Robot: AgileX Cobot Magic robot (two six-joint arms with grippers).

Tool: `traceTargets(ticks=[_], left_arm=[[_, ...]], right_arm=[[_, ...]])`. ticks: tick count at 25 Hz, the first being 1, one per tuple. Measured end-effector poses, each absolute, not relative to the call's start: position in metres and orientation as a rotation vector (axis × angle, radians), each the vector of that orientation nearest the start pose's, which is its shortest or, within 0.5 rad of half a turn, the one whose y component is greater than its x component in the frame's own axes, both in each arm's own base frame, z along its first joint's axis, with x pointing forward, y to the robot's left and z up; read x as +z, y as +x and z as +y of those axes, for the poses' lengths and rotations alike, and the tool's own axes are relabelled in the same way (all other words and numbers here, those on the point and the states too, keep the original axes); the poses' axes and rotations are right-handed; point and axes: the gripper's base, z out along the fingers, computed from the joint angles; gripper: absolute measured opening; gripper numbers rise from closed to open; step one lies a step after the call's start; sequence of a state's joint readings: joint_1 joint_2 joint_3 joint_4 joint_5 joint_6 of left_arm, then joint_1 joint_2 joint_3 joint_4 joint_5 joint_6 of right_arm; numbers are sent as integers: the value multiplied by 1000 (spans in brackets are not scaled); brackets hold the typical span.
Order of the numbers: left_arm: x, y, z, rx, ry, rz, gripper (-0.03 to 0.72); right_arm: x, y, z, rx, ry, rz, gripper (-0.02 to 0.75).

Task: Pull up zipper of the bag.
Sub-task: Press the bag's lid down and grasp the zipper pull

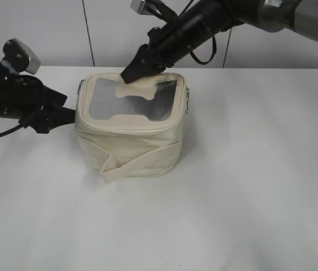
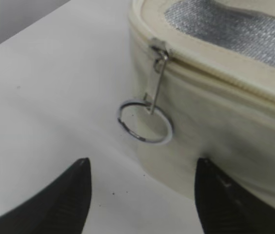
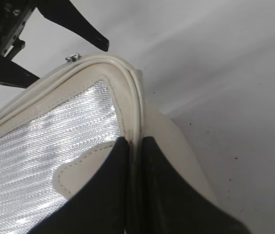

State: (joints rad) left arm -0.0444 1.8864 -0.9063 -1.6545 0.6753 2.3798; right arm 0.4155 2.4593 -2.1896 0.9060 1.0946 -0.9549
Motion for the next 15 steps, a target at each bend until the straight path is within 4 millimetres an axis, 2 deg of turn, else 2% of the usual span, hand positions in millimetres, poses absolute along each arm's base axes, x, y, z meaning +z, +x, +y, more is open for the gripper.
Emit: traceTargets(ticks=[6, 11, 15], left_arm=[[151, 364, -76, -384, 1092, 1905, 509], [153, 367, -78, -379, 1101, 1893, 499], [145, 370, -81, -323, 1067, 1946, 468]], right_arm=[[191, 455, 271, 1000, -1242, 2135, 55], [191, 455, 271, 1001, -1240, 2136, 54], [191, 455, 271, 1004, -1237, 2136, 54]])
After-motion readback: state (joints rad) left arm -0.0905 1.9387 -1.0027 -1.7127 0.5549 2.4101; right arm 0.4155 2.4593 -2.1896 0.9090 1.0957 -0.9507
